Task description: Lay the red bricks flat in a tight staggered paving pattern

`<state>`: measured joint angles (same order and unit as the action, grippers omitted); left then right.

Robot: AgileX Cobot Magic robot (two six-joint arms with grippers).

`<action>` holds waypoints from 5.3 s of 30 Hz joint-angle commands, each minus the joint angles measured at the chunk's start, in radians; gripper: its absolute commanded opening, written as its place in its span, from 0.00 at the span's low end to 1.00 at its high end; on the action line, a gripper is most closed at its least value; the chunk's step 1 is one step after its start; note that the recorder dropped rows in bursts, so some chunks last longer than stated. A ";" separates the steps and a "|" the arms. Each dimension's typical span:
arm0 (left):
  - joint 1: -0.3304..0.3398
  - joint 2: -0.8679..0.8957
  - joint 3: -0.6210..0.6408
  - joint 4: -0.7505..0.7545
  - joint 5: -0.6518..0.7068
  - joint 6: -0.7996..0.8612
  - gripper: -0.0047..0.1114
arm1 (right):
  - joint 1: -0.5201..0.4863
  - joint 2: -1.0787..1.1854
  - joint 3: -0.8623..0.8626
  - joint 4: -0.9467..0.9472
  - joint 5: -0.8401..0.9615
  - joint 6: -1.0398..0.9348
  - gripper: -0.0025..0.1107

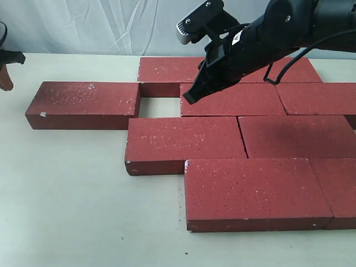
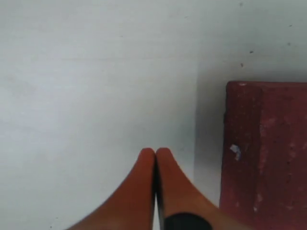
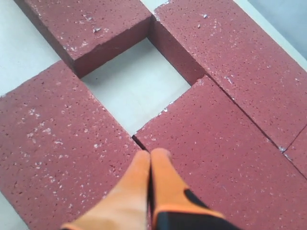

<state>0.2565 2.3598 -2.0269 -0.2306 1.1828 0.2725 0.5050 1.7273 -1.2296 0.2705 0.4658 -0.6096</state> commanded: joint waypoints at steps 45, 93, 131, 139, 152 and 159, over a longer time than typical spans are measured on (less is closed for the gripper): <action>-0.283 -0.011 0.143 -0.034 -0.111 0.000 0.04 | -0.006 -0.002 0.007 -0.008 -0.010 -0.002 0.01; -0.224 -0.011 0.143 0.014 -0.104 -0.031 0.04 | -0.006 -0.002 0.007 -0.019 -0.007 -0.002 0.01; -0.268 -0.003 0.194 -0.130 -0.061 0.129 0.04 | 0.251 0.325 -0.182 -0.064 0.293 -0.301 0.01; -0.268 -0.003 0.194 -0.161 -0.061 0.131 0.04 | 0.251 0.257 -0.182 -0.011 0.335 -0.301 0.01; -0.217 -0.036 0.194 -0.135 -0.067 0.102 0.04 | 0.218 0.217 -0.182 -0.053 0.343 -0.204 0.01; -0.179 -0.095 0.194 -0.125 -0.048 0.091 0.04 | 0.120 0.158 -0.182 0.009 0.318 -0.192 0.01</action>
<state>0.0651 2.2966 -1.8352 -0.3629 1.1178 0.3753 0.6655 1.9188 -1.4057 0.2625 0.7981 -0.8063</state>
